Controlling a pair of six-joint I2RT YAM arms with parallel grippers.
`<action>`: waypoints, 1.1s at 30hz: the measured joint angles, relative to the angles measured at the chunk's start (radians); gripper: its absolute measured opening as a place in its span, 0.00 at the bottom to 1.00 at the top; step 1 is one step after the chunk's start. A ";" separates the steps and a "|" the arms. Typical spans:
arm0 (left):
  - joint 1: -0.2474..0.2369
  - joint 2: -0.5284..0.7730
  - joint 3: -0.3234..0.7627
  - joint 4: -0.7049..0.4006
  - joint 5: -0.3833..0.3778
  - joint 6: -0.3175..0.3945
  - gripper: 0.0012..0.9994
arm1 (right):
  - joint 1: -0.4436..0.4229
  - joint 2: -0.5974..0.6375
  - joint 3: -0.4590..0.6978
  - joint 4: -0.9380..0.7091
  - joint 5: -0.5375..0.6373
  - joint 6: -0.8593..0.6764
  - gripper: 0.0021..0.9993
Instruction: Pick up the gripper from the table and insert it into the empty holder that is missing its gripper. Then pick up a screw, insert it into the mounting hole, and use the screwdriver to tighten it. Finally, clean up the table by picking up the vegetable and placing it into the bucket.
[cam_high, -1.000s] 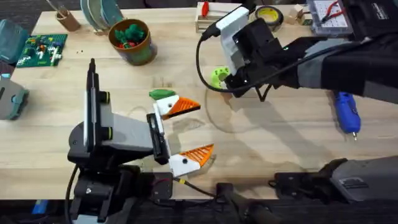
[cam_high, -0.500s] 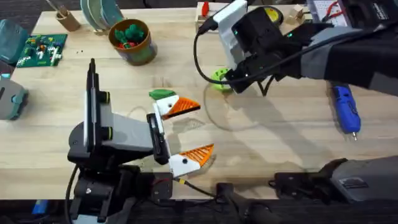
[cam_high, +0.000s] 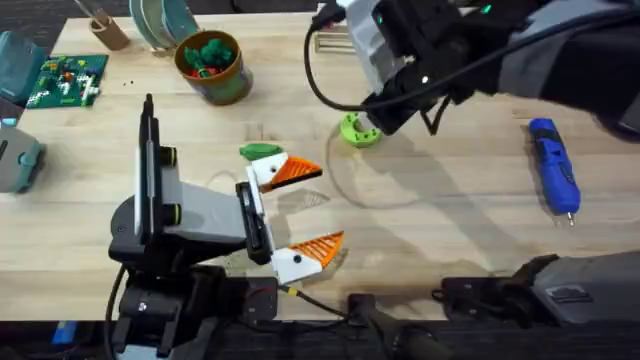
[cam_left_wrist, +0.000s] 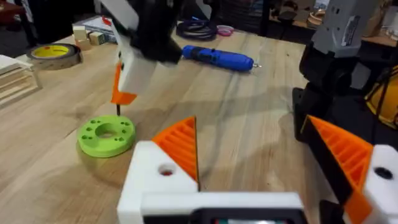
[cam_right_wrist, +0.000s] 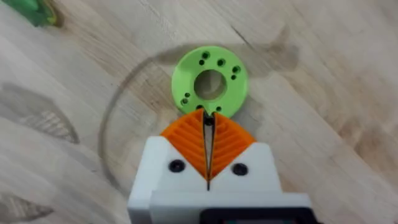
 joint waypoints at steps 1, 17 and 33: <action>0.000 0.000 0.000 0.000 0.000 0.000 0.99 | 0.000 -0.005 0.021 -0.024 0.000 -0.009 0.00; 0.000 0.000 0.000 0.000 0.000 0.000 0.99 | 0.126 -0.035 0.399 -0.357 -0.053 -0.069 0.00; 0.000 0.000 0.000 0.000 0.000 0.000 0.99 | 0.341 -0.048 0.476 -0.372 -0.164 -0.076 0.00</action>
